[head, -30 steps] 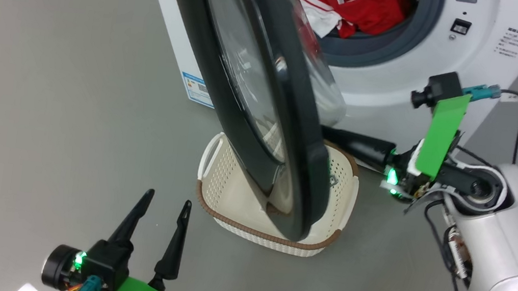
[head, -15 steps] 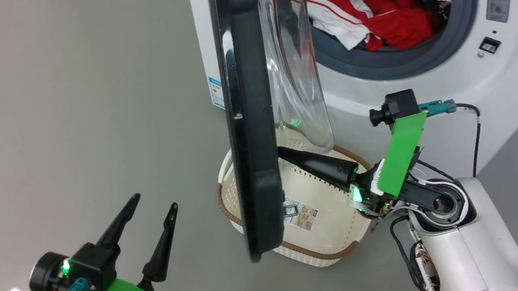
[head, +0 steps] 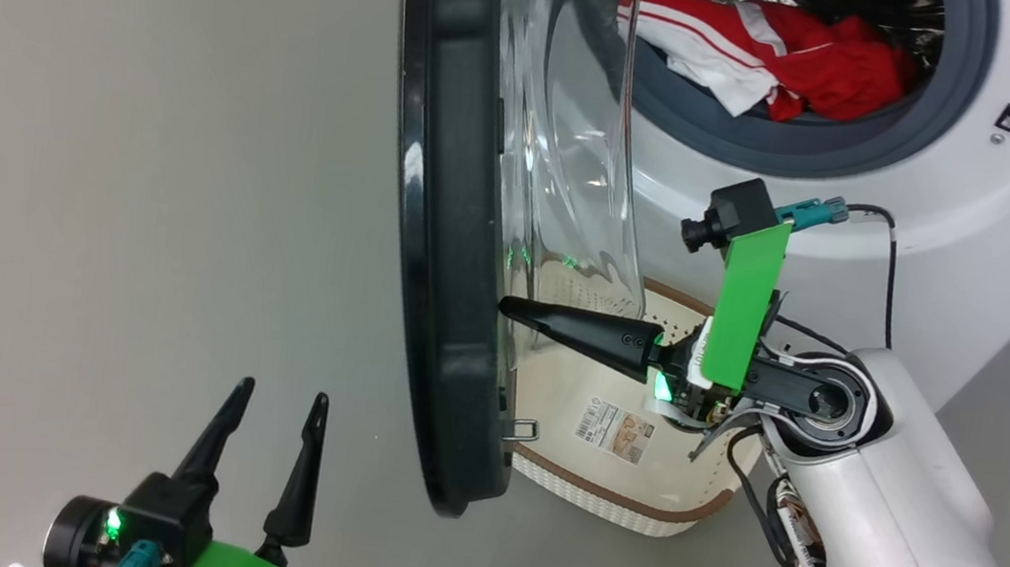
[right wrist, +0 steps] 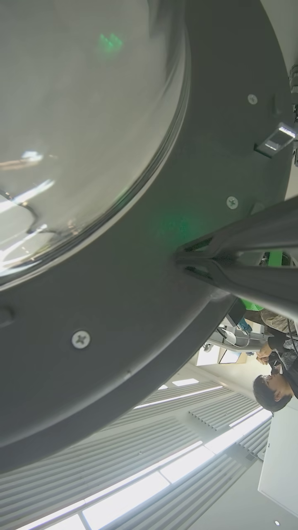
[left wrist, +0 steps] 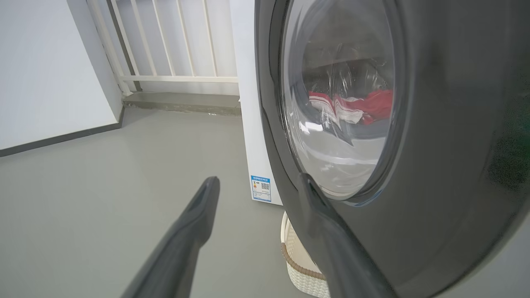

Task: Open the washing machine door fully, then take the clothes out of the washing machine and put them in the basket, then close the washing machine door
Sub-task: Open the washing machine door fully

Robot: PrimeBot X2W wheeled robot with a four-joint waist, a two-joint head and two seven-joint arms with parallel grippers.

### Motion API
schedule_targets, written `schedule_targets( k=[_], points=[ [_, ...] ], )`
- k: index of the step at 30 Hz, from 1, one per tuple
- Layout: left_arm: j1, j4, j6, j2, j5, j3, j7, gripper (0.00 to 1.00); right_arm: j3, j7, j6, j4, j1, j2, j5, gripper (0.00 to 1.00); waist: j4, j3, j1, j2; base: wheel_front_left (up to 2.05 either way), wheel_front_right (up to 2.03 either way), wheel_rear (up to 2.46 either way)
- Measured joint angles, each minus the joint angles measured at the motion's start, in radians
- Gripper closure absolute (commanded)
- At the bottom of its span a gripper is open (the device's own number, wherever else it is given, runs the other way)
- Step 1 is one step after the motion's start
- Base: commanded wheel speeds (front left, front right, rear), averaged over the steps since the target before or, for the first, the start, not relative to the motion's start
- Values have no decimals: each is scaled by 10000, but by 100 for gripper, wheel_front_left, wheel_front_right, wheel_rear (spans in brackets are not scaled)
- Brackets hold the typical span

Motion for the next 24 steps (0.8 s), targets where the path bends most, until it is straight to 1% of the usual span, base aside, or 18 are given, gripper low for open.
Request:
schedule_targets(
  k=[7, 9, 21, 23, 24],
  points=[
    [88, 0, 13, -2, -10, 67, 0, 0, 153, -56, 0, 40, 0, 173, 17, 100, 246, -38, 0, 0, 0, 0, 0],
    [161, -2, 84, 0, -12, 102, 0, 0, 190, -59, 0, 48, -2, 196, 40, 100, 261, -19, 1, 0, 0, 0, 0],
    [174, -6, 88, -2, -12, 209, 0, 0, 418, -198, 0, 217, -1, 222, 178, 100, 237, -206, 0, 0, 0, 0, 0],
    [184, 21, 86, -2, -12, 236, 0, 0, 410, -295, 0, 178, 12, 228, 107, 53, 212, -271, 0, 0, 0, 0, 0],
    [184, 52, 79, -2, -12, 245, 0, 0, 391, -351, 0, 144, 58, 224, 40, 4, 198, -307, 0, 0, 0, 0, 0]
  ],
)
